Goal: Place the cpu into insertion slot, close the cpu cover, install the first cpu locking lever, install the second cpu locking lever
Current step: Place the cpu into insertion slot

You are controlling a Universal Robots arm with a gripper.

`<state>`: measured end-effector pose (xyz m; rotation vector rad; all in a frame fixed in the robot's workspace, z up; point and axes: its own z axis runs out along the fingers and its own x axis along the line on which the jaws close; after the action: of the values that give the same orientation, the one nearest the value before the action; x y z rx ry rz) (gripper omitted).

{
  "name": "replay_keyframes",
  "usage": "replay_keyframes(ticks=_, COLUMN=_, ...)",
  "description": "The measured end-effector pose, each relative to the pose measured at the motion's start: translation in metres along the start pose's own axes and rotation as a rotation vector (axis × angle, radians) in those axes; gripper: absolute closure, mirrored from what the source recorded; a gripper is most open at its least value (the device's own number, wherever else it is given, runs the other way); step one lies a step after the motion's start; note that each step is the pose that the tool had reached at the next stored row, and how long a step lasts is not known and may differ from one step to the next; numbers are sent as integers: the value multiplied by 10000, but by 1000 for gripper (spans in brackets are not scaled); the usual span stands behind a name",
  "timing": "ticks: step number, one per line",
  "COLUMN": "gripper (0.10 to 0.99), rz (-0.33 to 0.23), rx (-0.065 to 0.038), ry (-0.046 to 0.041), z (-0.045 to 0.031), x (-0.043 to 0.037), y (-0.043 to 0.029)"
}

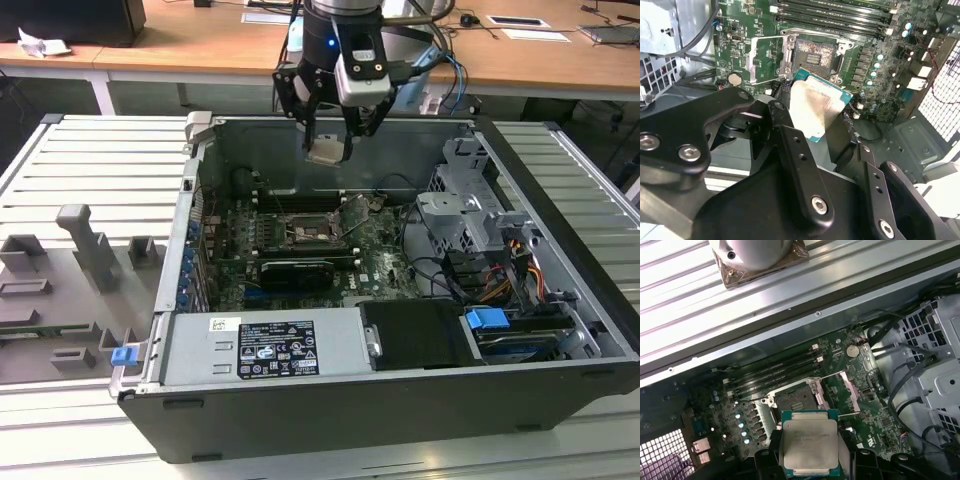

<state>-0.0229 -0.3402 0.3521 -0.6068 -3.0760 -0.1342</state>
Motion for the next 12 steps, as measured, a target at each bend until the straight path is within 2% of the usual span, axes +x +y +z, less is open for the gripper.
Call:
replay_keyframes(ticks=5, gripper=561, rz=430, rx=-9, ry=-36, z=6, x=0, y=0)
replay_keyframes(ticks=12, gripper=561, rz=1502, rx=-31, ry=-125, z=34, x=3, y=-4)
